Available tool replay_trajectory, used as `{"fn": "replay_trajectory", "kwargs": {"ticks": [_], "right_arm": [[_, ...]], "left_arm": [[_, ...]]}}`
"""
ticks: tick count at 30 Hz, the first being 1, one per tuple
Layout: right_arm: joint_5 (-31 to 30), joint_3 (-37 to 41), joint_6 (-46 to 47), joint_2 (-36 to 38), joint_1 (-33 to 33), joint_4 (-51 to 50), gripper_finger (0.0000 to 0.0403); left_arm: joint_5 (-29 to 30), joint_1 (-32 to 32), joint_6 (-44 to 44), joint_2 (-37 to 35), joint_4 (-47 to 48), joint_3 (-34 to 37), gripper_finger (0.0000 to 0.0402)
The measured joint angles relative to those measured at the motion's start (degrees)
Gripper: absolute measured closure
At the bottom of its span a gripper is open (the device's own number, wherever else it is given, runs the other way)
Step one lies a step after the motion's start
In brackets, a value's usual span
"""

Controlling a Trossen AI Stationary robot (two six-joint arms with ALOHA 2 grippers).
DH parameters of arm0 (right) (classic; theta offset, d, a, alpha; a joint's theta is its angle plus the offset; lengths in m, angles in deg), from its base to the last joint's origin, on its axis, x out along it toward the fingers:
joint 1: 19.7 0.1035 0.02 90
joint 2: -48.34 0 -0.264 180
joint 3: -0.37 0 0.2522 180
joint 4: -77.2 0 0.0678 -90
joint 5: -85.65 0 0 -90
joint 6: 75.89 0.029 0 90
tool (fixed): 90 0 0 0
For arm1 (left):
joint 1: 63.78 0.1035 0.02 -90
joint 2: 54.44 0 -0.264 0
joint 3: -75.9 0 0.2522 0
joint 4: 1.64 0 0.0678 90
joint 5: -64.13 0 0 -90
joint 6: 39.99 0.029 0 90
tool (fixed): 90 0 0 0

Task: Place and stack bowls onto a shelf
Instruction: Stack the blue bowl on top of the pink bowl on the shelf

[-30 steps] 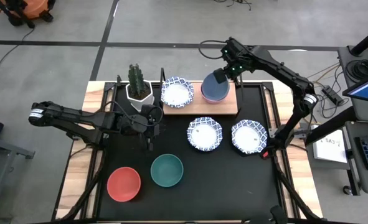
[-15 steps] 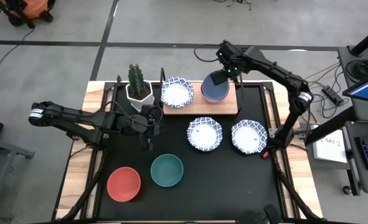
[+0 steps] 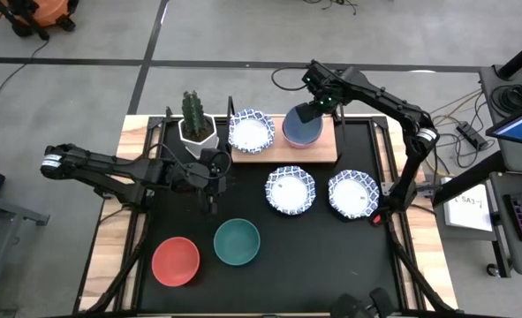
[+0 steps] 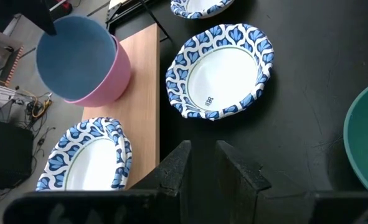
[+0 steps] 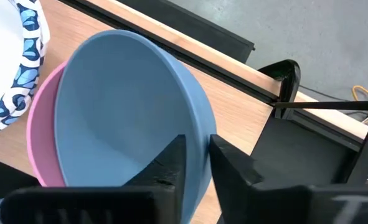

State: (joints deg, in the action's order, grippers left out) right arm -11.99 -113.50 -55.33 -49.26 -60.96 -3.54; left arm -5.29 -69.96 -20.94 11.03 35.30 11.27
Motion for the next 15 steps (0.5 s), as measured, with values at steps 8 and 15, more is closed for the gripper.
{"fn": "replay_trajectory", "kwargs": {"ticks": [8, 15], "right_arm": [[0.11, 0.04, -0.54, 1.44, 0.0, 0.02, 0.039], [0.4, 0.04, -0.59, 2.9, -0.02, 0.0, 0.0392]], "left_arm": [[0.0, 0.02, 0.0, 0.01, 0.0, 0.0, 0.0345], [0.0, 0.0, -0.01, 0.01, -0.01, 0.0, 0.0345]]}}
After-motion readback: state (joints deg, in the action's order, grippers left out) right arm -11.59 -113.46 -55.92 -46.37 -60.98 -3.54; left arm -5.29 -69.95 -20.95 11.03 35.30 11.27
